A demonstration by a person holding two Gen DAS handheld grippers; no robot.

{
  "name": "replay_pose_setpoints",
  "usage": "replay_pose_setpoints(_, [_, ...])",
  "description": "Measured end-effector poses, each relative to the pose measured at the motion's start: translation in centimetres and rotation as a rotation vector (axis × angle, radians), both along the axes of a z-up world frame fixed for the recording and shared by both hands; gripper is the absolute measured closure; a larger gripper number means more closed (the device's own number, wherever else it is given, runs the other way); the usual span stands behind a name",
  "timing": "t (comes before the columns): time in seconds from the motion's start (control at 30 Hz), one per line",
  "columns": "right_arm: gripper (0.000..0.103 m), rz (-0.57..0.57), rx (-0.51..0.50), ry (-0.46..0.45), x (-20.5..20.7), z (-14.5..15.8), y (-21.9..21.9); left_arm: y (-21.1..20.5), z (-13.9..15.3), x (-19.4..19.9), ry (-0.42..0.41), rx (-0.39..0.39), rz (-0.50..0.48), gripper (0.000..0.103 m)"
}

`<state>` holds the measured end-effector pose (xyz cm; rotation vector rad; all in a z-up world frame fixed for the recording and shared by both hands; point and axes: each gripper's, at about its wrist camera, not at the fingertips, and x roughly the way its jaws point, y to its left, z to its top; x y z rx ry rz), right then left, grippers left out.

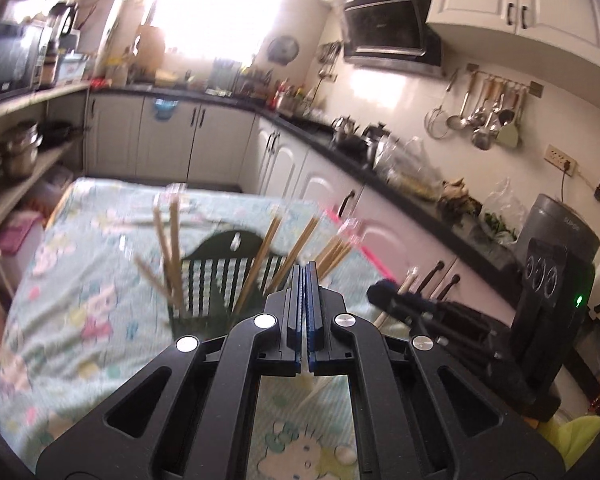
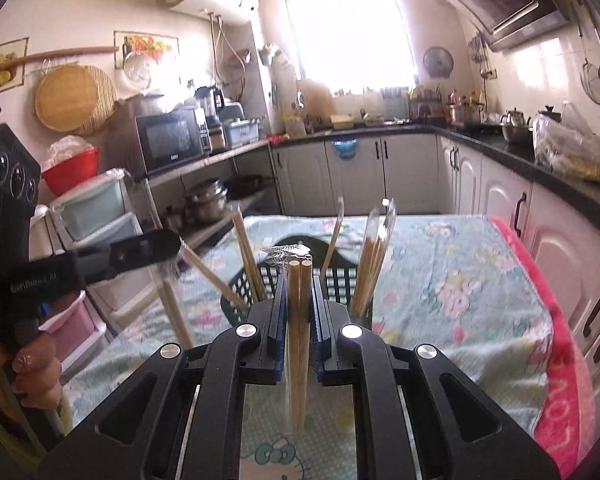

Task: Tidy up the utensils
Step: 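Lift the held chopsticks with both tools and carry them above the caddy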

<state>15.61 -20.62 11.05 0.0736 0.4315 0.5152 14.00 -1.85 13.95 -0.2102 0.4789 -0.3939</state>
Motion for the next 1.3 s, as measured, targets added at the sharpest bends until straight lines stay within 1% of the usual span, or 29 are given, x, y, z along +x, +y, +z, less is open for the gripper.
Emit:
replay_pose_setpoints(0.2, [0.092, -0.015, 0.017, -0.055, 0.0, 1.8, -0.5, -0.8, 3.1, 0.5, -0.082, 0.008, 0.004, 0.103])
replay_pose_setpoints(0.53, [0.092, -0.046, 0.052, -0.108, 0.4, 3.9, -1.5, -1.9, 5.9, 2.6, -0.139, 0.037, 0.008, 0.103])
replay_pose_setpoints(0.8, [0.092, -0.06, 0.089, -0.139, 1.8, 5.2, -1.8, -1.8, 7.4, 4.5, -0.175, 0.053, 0.051, 0.103])
replay_pose_setpoints(1.07, [0.092, -0.067, 0.12, -0.18, 4.0, 6.8, -1.5, -0.1, 8.1, 7.3, -0.179, 0.011, 0.115, 0.103])
replay_pose_setpoints(1.3, [0.092, -0.088, 0.14, -0.202, 6.0, 7.5, -1.8, -0.4, 8.4, 9.1, -0.193, 0.027, 0.138, 0.103])
